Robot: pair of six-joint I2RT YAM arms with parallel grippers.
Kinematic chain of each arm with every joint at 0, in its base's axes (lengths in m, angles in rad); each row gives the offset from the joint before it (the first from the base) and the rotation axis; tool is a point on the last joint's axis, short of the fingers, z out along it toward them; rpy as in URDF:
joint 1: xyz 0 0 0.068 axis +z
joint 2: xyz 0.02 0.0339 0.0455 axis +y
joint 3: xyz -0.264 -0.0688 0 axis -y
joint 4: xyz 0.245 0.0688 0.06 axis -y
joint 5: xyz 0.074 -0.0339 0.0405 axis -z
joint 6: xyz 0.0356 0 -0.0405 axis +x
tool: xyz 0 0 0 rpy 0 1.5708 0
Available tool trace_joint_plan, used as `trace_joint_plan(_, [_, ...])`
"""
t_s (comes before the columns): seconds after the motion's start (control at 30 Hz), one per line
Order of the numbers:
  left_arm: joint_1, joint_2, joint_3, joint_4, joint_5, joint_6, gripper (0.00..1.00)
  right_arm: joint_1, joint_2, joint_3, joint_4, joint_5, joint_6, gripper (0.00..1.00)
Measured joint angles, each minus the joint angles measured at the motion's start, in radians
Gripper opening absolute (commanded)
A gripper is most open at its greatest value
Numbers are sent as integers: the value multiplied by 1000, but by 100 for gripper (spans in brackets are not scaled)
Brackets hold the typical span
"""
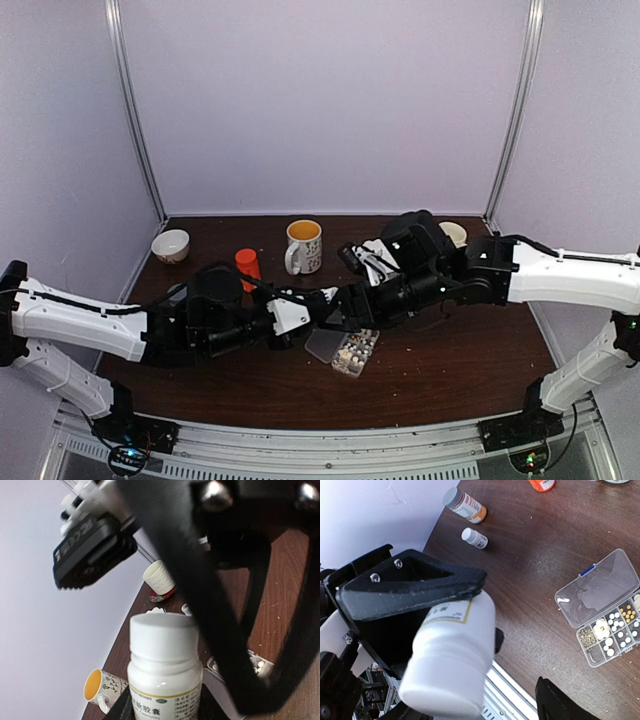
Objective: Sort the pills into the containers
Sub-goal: Screw the lid of the pill bottle onto the pill bottle.
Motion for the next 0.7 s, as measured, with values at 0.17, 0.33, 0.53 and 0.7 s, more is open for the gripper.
trace_joint_plan(0.17, [9,-18,3,6,23,-53,8,-59,-143,-41,-68,-23,-105,81])
trace_joint_plan(0.33, [14,-34,3,-5,75,-112,8,-72,-304,-64,-111,-49,-249,82])
trace_joint_plan(0.53, [15,-74,32,-94,257,-214,8,-63,-433,-85,-60,-43,-440,99])
trace_joint_plan(0.7, [15,-134,44,-116,441,-305,8,-57,-532,-142,19,-64,-676,100])
